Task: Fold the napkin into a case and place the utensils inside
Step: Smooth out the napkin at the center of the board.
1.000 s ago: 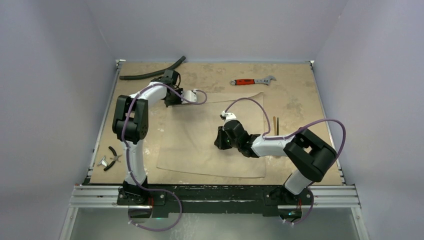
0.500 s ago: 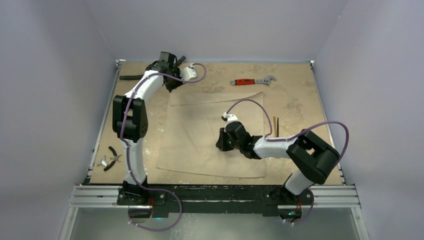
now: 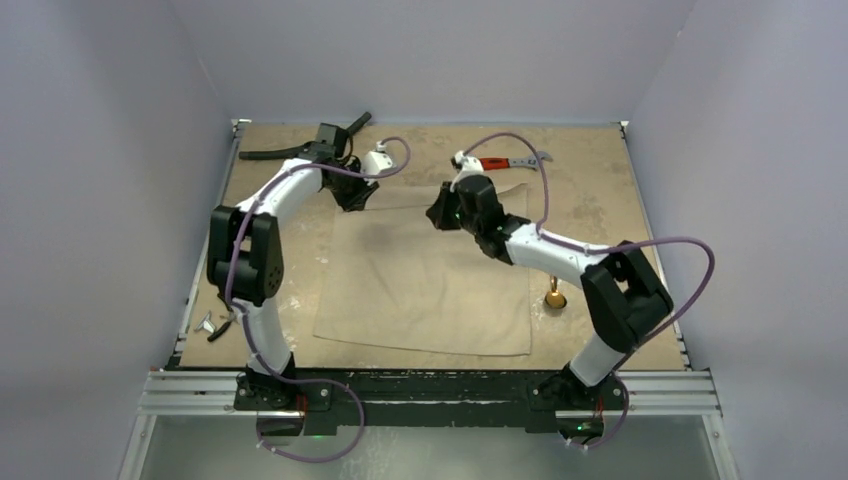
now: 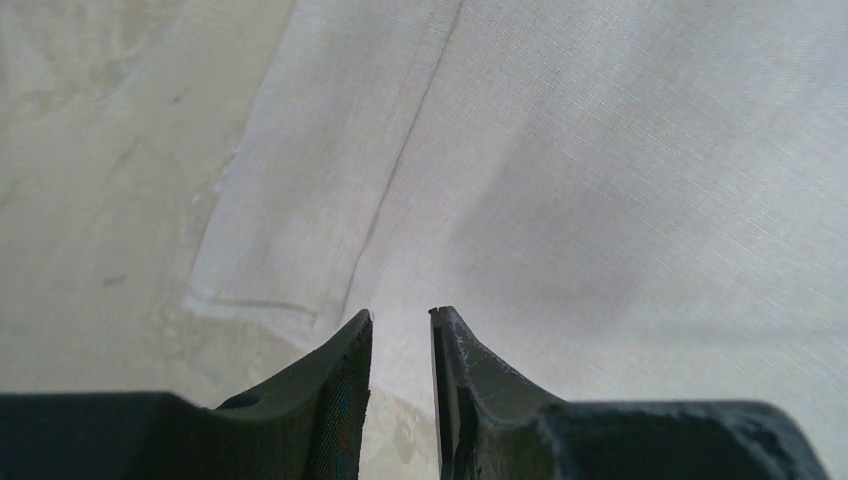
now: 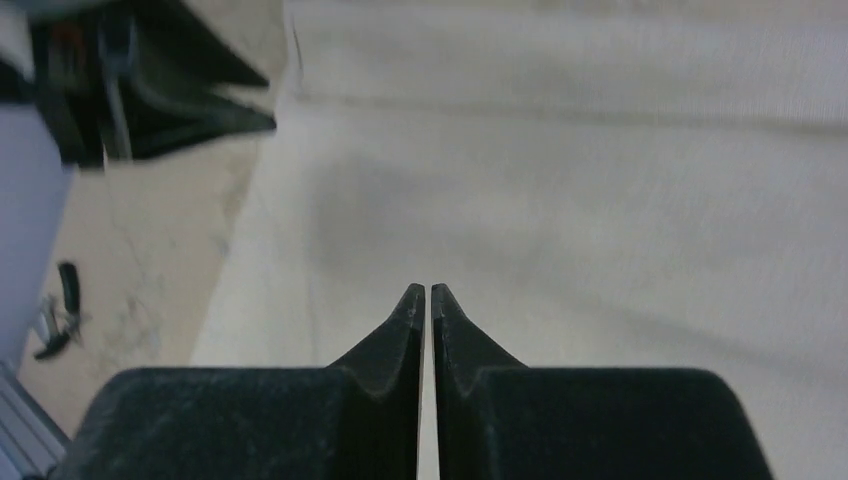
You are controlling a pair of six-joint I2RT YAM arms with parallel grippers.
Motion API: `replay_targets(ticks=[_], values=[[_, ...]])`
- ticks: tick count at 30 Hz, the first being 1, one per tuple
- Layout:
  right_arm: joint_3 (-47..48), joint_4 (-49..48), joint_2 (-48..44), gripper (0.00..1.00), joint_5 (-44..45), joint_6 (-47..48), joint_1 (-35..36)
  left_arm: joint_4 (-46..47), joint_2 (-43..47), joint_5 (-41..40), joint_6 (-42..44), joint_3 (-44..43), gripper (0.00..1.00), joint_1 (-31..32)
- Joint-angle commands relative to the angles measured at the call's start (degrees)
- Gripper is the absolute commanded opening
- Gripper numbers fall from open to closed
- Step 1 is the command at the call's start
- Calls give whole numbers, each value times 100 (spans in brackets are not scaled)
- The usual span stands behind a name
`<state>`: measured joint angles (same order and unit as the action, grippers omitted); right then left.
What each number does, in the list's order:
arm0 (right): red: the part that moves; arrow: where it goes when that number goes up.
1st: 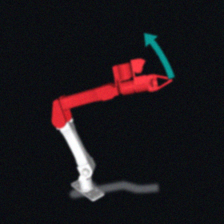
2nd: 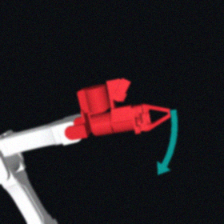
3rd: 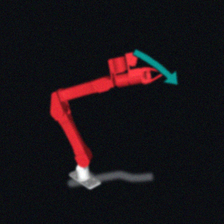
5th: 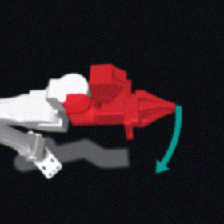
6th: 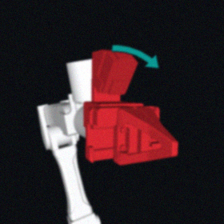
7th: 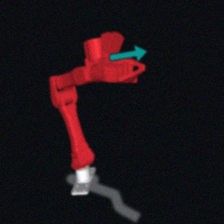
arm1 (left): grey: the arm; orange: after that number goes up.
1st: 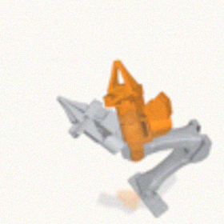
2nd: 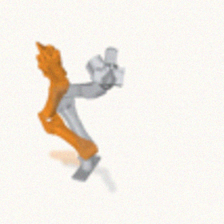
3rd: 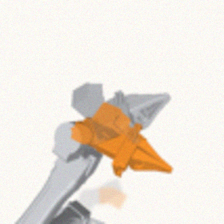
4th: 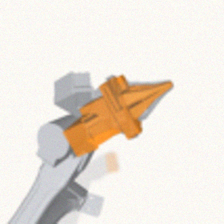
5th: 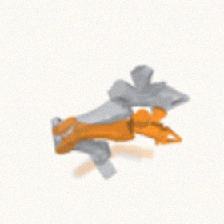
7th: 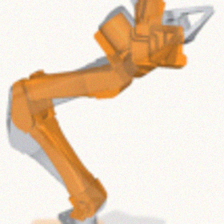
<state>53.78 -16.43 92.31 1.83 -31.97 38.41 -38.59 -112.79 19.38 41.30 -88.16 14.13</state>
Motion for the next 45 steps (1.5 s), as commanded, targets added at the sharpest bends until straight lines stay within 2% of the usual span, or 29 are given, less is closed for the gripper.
replay_targets(ticks=[1, 5, 14, 18, 22, 35, 45], values=[[1138, -82, 914, 6, -174, 295, -71, -578, 960, 760, 27, 527, 28, -190], [1755, -340, 1902, 2, -235, 153, -54, -194, 1498, 704, 275, 1723, 28, -110], [3242, -485, 3352, 0, -460, -3, 263, 859, 2509, 734, 900, 3435, 26, 19], [3668, -474, 3801, 0, -518, -125, 345, 1026, 2587, 173, 1368, 3932, 27, 267], [3973, -441, 4101, 0, -579, -201, 351, 1305, 2651, -322, 1618, 4302, 27, 520], [4791, -302, 4875, 0, -882, -322, 404, 1341, 2666, -832, 2016, 4706, 26, 870], [5806, -374, 5539, 0, -604, -333, 144, 811, 2879, -985, 2775, 5069, 21, 996]])
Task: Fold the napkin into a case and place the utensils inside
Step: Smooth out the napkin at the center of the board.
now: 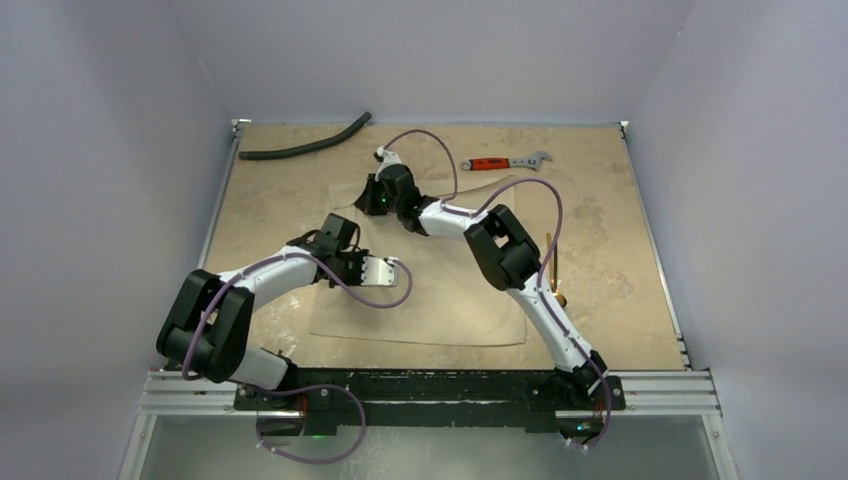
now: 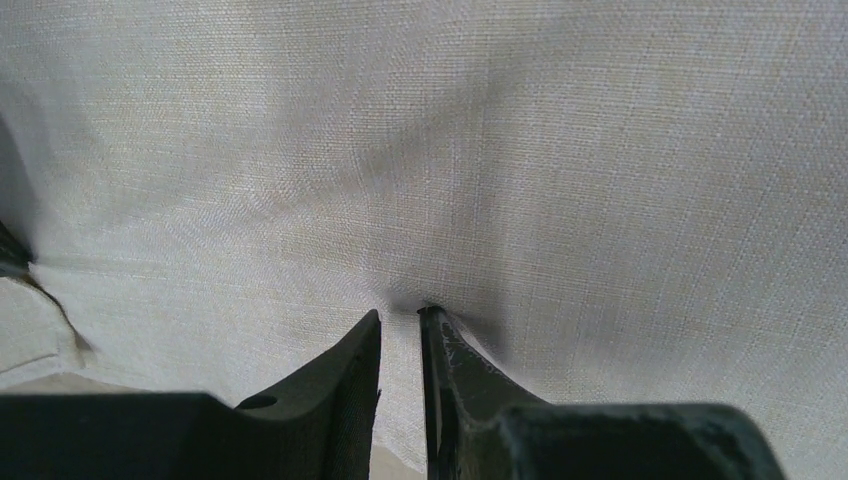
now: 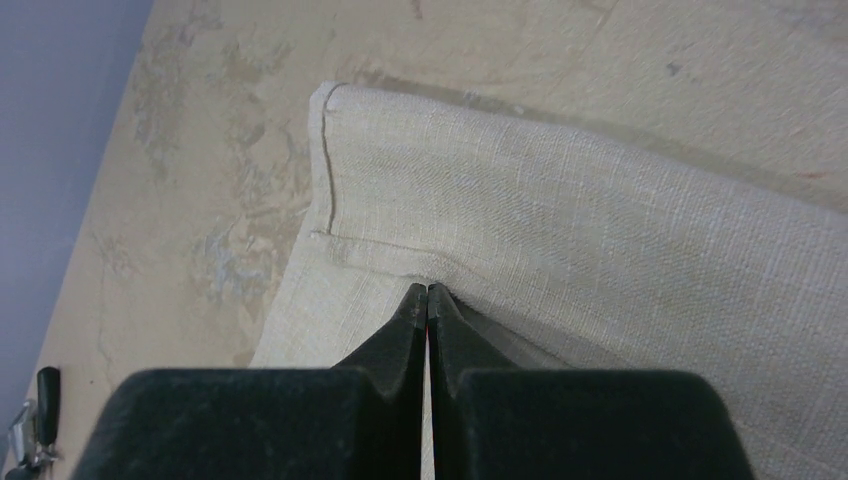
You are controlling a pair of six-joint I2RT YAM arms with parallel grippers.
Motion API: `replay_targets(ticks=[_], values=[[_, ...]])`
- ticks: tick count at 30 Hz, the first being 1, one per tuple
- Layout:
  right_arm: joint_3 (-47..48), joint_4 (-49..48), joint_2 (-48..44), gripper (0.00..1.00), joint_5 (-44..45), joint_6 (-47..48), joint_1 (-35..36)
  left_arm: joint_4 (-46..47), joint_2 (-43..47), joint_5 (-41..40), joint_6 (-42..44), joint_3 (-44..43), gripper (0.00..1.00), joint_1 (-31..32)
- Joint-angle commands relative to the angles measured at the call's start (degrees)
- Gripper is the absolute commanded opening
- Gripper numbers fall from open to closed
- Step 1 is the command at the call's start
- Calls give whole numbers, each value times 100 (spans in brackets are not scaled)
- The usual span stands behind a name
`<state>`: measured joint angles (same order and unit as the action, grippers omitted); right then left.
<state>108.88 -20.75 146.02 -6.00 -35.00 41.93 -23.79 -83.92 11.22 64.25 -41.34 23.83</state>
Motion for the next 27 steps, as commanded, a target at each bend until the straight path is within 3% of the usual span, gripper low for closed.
replay_targets(ticks=[1, 8, 17, 25, 27], values=[[429, 39, 212, 0, 174, -40, -234, -711, 10, -197, 559, 442, 20, 30], [1464, 249, 708, 0, 319, -90, -370, -982, 148, -393, 977, 649, 18, 43], [1995, 88, 984, 5, 817, -150, -610, -1392, 253, -379, 1237, 656, 16, 43], [2681, -288, 830, 34, 788, 111, -769, -1395, 298, -463, 1239, 640, 15, 42], [2723, -231, 672, 39, 691, 266, -774, -1212, 293, -463, 1000, 490, 19, 41]])
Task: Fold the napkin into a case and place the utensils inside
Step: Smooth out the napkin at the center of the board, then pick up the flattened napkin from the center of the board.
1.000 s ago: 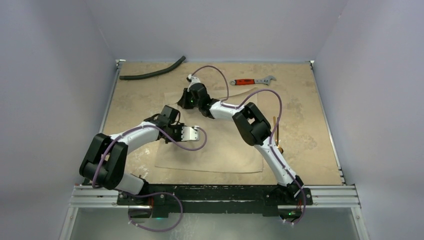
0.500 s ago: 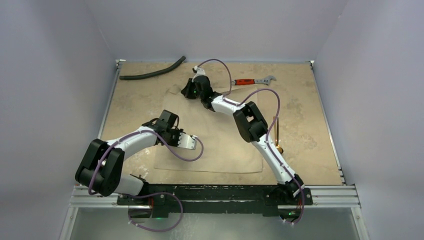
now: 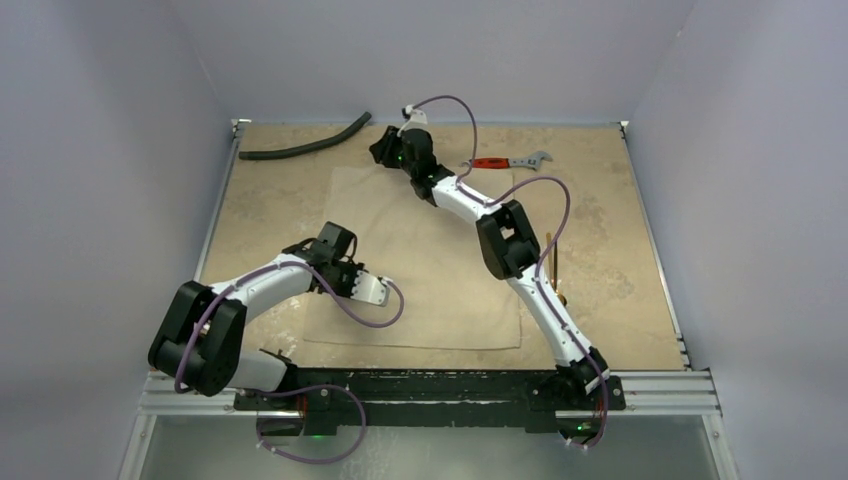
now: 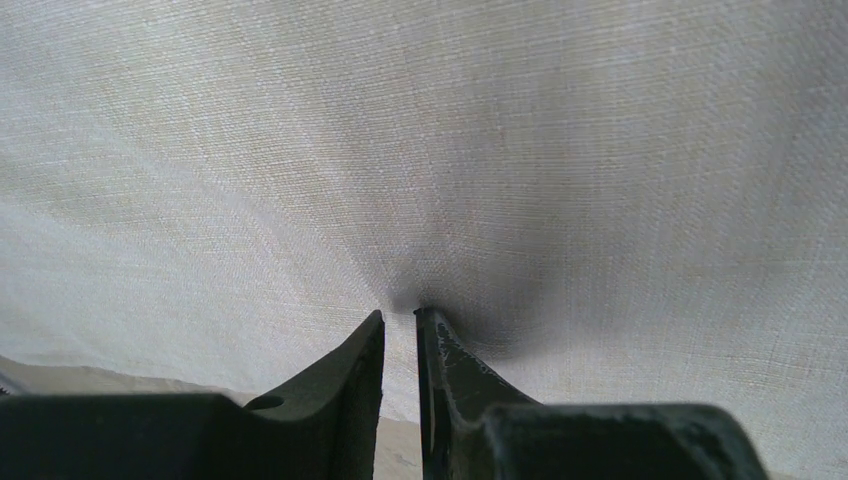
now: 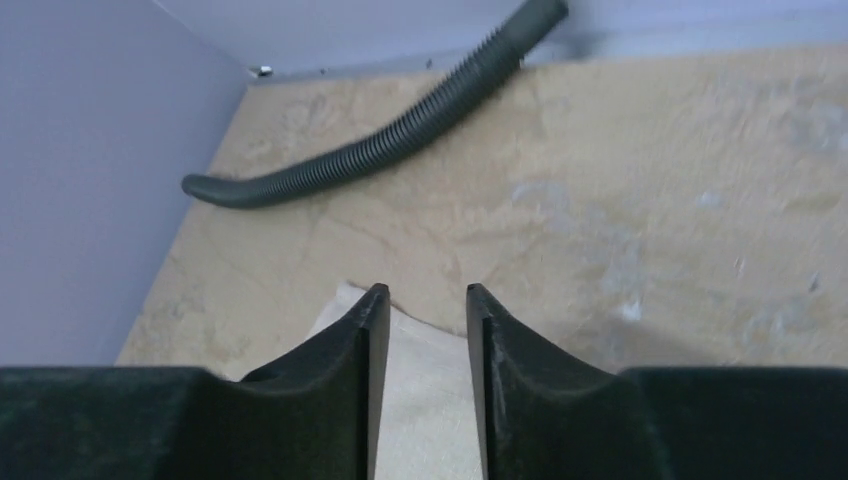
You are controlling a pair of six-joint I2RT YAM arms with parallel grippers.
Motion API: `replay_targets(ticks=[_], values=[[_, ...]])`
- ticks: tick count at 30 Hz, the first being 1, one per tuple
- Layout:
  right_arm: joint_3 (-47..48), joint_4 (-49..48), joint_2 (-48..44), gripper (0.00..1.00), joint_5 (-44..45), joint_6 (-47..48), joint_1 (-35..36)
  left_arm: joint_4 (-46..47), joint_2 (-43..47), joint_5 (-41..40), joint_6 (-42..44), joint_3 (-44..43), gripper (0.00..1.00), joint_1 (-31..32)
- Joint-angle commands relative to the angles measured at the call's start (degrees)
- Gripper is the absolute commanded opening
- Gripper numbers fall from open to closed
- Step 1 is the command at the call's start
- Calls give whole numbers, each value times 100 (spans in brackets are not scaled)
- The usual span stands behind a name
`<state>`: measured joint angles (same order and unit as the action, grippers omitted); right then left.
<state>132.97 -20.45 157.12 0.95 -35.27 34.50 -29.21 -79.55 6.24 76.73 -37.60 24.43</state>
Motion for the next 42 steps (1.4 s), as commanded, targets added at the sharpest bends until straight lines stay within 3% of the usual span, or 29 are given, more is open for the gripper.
replay_targets(ticks=[1, 4, 9, 10, 11, 15, 19, 23, 28, 35, 37, 42], values=[[229, -225, -566, 41, -41, 341, -31, -561, -147, 43, -475, 5, 22, -21], [-703, -214, -1278, 52, -56, 491, -23, -573, -234, 192, -1096, -617, 30, -97], [-3605, 58, -3331, 68, 623, 642, 3, -1739, -572, 969, -1261, -1958, 50, -542], [-4217, 345, -3815, 73, 947, 662, 35, -1969, -592, 1070, -1073, -2166, 54, -647], [-4780, 729, -4243, 78, 1281, 665, 72, -2213, -585, 1152, -883, -2265, 65, -776], [-6708, 2360, -6321, 85, 2019, 161, 278, -2969, -248, 1332, -170, -2229, 70, -1038], [-7908, 3833, -7849, 86, 2213, -845, 992, -3519, 292, 1229, 411, -1672, 70, -996], [-8613, 4984, -8593, 87, 1772, -1925, 1262, -3545, 666, 820, 484, -833, 66, -725], [-9219, 5827, -9298, 91, 1640, -2787, 1715, -3180, 898, 783, 396, -158, 66, -542], [-9507, 6317, -9647, 96, 1807, -3132, 1786, -2569, 734, 694, 315, 260, 65, -509], [-9465, 6310, -9443, 96, 1931, -3154, 1797, -2429, 652, 637, 300, 351, 59, -509], [-9724, 5556, -8774, 91, 1737, -3086, 1864, -1958, 513, 491, -132, 342, 32, -515]])
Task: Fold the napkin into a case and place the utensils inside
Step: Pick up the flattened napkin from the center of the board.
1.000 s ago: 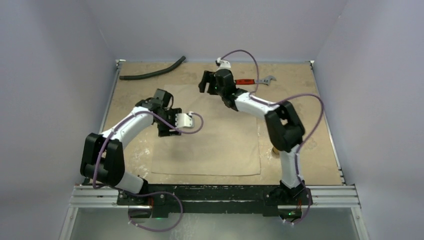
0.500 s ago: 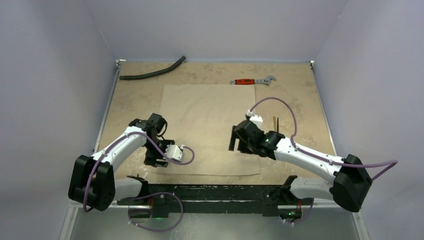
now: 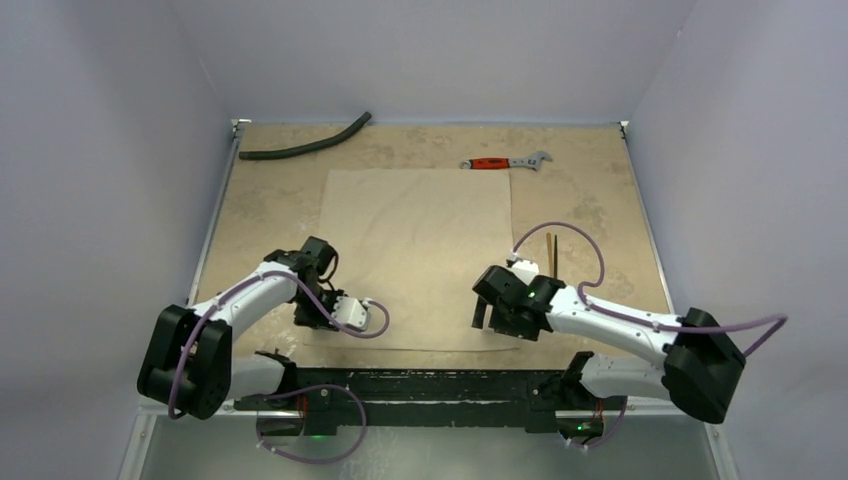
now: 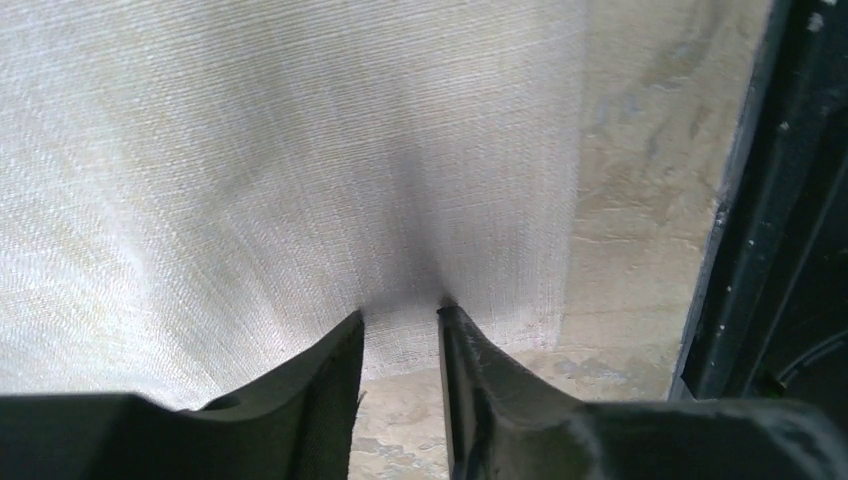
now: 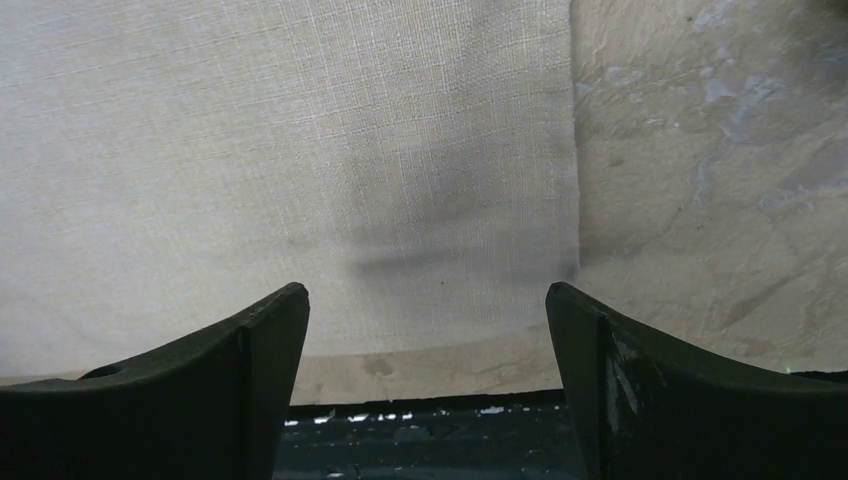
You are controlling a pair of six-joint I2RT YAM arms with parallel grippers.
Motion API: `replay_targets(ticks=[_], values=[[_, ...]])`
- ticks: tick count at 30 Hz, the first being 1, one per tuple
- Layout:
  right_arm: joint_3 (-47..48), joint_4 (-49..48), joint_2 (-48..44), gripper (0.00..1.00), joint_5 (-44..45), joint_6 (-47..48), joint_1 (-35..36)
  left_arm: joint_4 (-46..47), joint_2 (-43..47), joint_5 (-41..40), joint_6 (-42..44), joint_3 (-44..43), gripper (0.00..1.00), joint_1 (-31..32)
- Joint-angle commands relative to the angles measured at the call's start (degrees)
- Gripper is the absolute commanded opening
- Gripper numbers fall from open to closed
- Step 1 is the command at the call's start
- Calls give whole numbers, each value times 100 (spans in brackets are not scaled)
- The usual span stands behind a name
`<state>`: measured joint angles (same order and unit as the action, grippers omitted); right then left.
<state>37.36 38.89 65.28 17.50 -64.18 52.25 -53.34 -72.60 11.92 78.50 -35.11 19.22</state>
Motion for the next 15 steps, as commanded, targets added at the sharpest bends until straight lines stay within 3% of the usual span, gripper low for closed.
replay_targets(ticks=[1, 4, 7, 8, 12, 15], values=[[-233, -507, 490, 90, 67, -230, 117, 491, -222, -84, -420, 13, 26, -8], [-394, -842, 475, 81, 139, -274, 196, 457, -318, 12, -545, -229, 17, -156], [-533, -1083, 290, 67, 253, -269, 193, 440, -387, 96, -571, -417, 7, -332], [-594, -1146, 265, 59, 262, -270, 197, 422, -413, 126, -591, -491, 1, -384], [-507, -1174, 273, 20, 400, -299, 198, 199, -450, 281, -682, -881, 0, -525], [36, -878, 302, 0, 768, -152, 198, -146, -438, 449, -728, -1286, 0, -631]])
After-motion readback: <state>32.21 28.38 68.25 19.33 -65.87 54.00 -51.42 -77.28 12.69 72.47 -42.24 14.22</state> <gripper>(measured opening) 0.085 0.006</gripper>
